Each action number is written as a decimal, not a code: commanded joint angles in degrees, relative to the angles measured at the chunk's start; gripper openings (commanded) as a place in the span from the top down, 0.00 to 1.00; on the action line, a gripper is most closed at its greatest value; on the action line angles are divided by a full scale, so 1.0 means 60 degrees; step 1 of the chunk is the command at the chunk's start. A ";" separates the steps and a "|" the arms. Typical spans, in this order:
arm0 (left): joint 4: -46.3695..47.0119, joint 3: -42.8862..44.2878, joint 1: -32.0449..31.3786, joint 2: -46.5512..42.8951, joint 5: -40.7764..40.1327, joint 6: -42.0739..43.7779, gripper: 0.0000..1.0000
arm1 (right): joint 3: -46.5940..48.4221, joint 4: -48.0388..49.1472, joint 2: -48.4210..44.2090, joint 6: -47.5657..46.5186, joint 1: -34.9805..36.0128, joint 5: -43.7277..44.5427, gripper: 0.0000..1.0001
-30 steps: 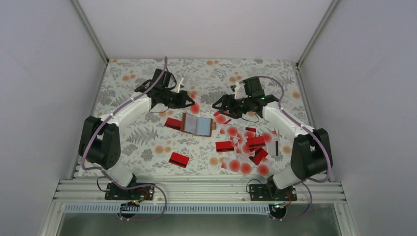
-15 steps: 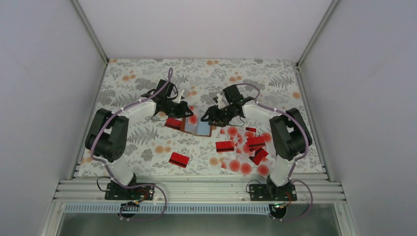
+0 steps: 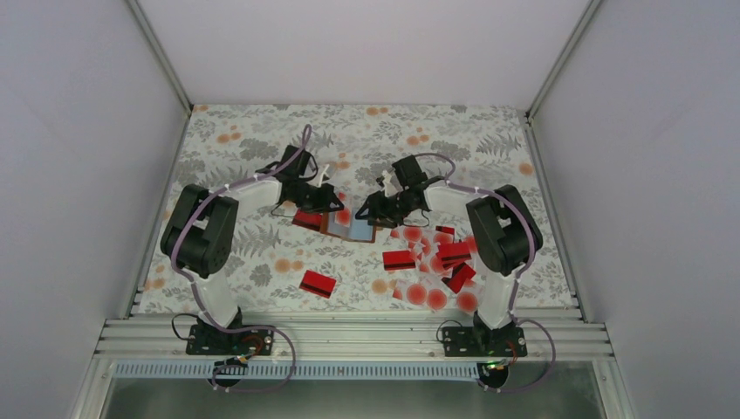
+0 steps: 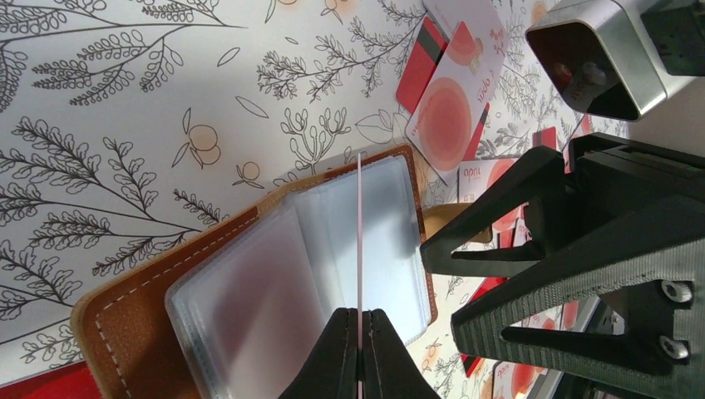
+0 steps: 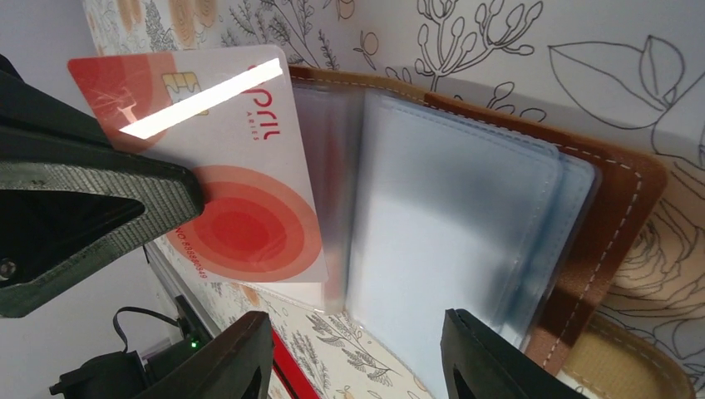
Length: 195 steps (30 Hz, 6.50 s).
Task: Put the credit cards into the card holder
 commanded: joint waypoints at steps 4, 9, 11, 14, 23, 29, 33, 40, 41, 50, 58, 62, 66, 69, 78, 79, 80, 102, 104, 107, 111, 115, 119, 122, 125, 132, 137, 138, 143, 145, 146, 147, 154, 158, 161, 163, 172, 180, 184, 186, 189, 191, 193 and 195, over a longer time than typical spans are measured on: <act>0.0346 -0.0200 0.0070 0.0136 0.0263 0.0213 0.98 | -0.0405 0.0403 0.0267 -0.0137 0.0073 0.0139 0.48; 0.0467 -0.0260 0.0072 0.0242 0.0340 0.0156 0.98 | -0.0579 0.0418 0.0336 -0.0203 0.0059 0.0236 0.49; 0.0491 -0.0294 0.0067 0.0265 0.0329 0.0141 0.98 | -0.0629 0.0418 0.0378 -0.0227 0.0047 0.0281 0.49; 0.0537 -0.0354 0.0078 0.0311 0.0326 0.0116 0.98 | -0.0705 0.0432 0.0446 -0.0260 0.0060 0.0305 0.49; 0.0563 -0.0506 0.0075 0.0460 0.0295 0.0005 0.98 | -0.0749 0.0448 0.0569 -0.0281 0.0056 0.0305 0.49; 0.0623 -0.0642 0.0068 0.0551 0.0267 -0.0215 0.98 | -0.0715 0.0312 0.0513 -0.0322 0.0059 0.0450 0.50; 0.0681 -0.0761 0.0071 0.0548 0.0368 -0.0383 0.97 | -0.0751 0.0243 0.0473 -0.0337 0.0057 0.0510 0.49; 0.0717 -0.0760 0.0067 0.0609 0.0770 -0.0543 0.98 | -0.0751 0.0165 0.0477 -0.0378 0.0056 0.0548 0.50; 0.0738 -0.0760 0.0067 0.0636 0.0841 -0.0544 0.98 | -0.0751 0.0147 0.0453 -0.0380 0.0059 0.0570 0.50; 0.0857 -0.0786 0.0075 0.0871 0.1143 -0.0655 0.98 | -0.0751 0.0069 0.0431 -0.0438 0.0051 0.0613 0.50; 0.0980 -0.0778 0.0082 0.0993 0.1483 -0.0889 0.98 | -0.0722 -0.0087 0.0400 -0.0474 0.0059 0.0732 0.50; 0.1178 -0.0800 0.0132 0.1013 0.1716 -0.1133 0.98 | -0.0707 -0.0187 0.0362 -0.0502 0.0048 0.0852 0.50; 0.0985 -0.0711 0.0169 0.1044 0.1684 -0.1064 0.98 | -0.0705 -0.0226 0.0365 -0.0519 0.0054 0.0862 0.50; 0.0956 -0.0660 0.0221 0.1134 0.1823 -0.0931 0.98 | -0.0708 -0.0239 0.0387 -0.0514 0.0056 0.0858 0.50; 0.0908 -0.0465 0.0230 0.1452 0.2016 -0.0775 0.98 | -0.0571 -0.0501 0.0331 -0.0576 0.0052 0.1061 0.49; 0.0915 -0.0460 0.0239 0.1466 0.2035 -0.0763 0.98 | -0.0551 -0.0537 0.0294 -0.0582 0.0039 0.1103 0.49; 0.0907 -0.0455 0.0231 0.1478 0.2052 -0.0754 0.98 | -0.0523 -0.0578 0.0293 -0.0596 0.0055 0.1134 0.49; 0.0479 -0.0041 -0.0048 0.1698 0.1567 -0.0752 0.98 | 0.0522 -0.1536 -0.0300 -0.0879 0.0034 0.1831 0.49; 0.0477 -0.0036 -0.0063 0.1702 0.1531 -0.0749 0.98 | 0.0423 -0.1423 -0.0246 -0.0879 0.0043 0.1796 0.52; 0.0445 0.0027 -0.0078 0.1723 0.1498 -0.0775 0.98 | 0.0276 -0.1239 -0.0075 -0.0872 0.0043 0.1725 0.60; 0.0394 0.0087 -0.0109 0.1758 0.1468 -0.0771 0.98 | 0.0054 -0.1006 0.0107 -0.0863 0.0044 0.1618 0.73; 0.0338 0.0139 -0.0116 0.1815 0.1425 -0.0802 0.98 | -0.0107 -0.1047 0.0102 -0.0935 0.0047 0.1825 0.84; 0.0339 0.0203 -0.0149 0.1849 0.1382 -0.0872 0.98 | -0.0278 -0.1148 0.0005 -0.1059 0.0045 0.2111 0.85; 0.0369 0.0234 -0.0192 0.1886 0.1380 -0.0910 0.98 | -0.0507 -0.1026 -0.0088 -0.1083 0.0034 0.2155 0.85; 0.0407 0.0285 -0.0269 0.1975 0.1412 -0.0965 0.98 | -0.0705 -0.0834 -0.0057 -0.1105 0.0035 0.2037 0.89; 0.0476 0.0371 -0.0371 0.2130 0.1467 -0.1225 0.98 | -0.0937 -0.0531 0.0046 -0.1151 0.0039 0.1879 0.96; 0.0554 0.0302 -0.0405 0.2130 0.1468 -0.1422 0.98 | -0.1039 -0.0405 0.0055 -0.1142 0.0040 0.1791 0.96; 0.0560 0.0306 -0.0415 0.2147 0.1457 -0.1445 0.98 | -0.1055 -0.0390 0.0054 -0.1151 0.0035 0.1777 0.96; 0.0566 0.0366 -0.0524 0.2176 0.1412 -0.1497 0.98 | -0.1130 -0.0265 0.0051 -0.1112 0.0039 0.1697 0.96; 0.0564 0.0359 -0.0568 0.2184 0.1395 -0.1541 0.98 | -0.1145 -0.0221 0.0044 -0.1099 0.0046 0.1661 0.96; 0.0568 0.0358 -0.0585 0.2183 0.1382 -0.1562 0.98 | -0.1146 -0.0202 0.0058 -0.1090 0.0036 0.1634 0.96; 0.0591 0.0371 -0.0616 0.2185 0.1381 -0.1581 0.97 | -0.1159 -0.0177 0.0058 -0.1084 0.0037 0.1601 0.96; 0.0683 0.0580 -0.0781 0.2322 0.1446 -0.1692 0.90 | -0.1176 -0.0069 0.0076 -0.1070 0.0037 0.1463 0.96; 0.0228 0.0807 -0.0835 0.2294 0.1135 -0.1524 0.82 | -0.1216 -0.0036 0.0061 -0.1070 0.0045 0.1404 0.96; -0.0557 0.1137 -0.0869 0.2184 0.0497 -0.1181 0.73 | -0.1287 -0.0037 -0.0016 -0.1089 0.0043 0.1426 0.96; -0.0914 0.1264 -0.0905 0.2097 0.0189 -0.1028 0.68 | -0.1343 -0.0031 -0.0056 -0.1097 0.0045 0.1433 0.96; -0.2643 0.2284 -0.1314 0.2053 -0.1655 -0.0588 0.52 | -0.1523 -0.0219 -0.0407 -0.1220 0.0038 0.1602 0.96; -0.3692 0.2901 -0.1737 0.1950 -0.2907 -0.0489 0.37 | -0.1463 -0.0286 -0.0409 -0.1288 0.0036 0.1628 0.96; -0.4062 0.3132 -0.1895 0.1964 -0.3409 -0.0531 0.33 | -0.1464 -0.0375 -0.0614 -0.1291 0.0029 0.1716 0.96; -0.4234 0.3304 -0.1977 0.2003 -0.3656 -0.0533 0.32 | -0.1456 -0.0441 -0.0758 -0.1288 0.0012 0.1756 0.96; -0.4496 0.3585 -0.2101 0.2087 -0.3998 -0.0432 0.24 | -0.1445 -0.0509 -0.1014 -0.1277 -0.0021 0.1797 0.96; -0.4580 0.3725 -0.2207 0.2131 -0.4111 -0.0361 0.18 | -0.1427 -0.0532 -0.1125 -0.1277 -0.0028 0.1824 0.96; -0.4648 0.3840 -0.2299 0.2162 -0.4153 -0.0335 0.17 | -0.1418 -0.0547 -0.1160 -0.1263 -0.0032 0.1839 0.96; -0.4747 0.3941 -0.2366 0.2162 -0.4195 -0.0346 0.09 | -0.1412 -0.0530 -0.1155 -0.1257 -0.0028 0.1841 0.96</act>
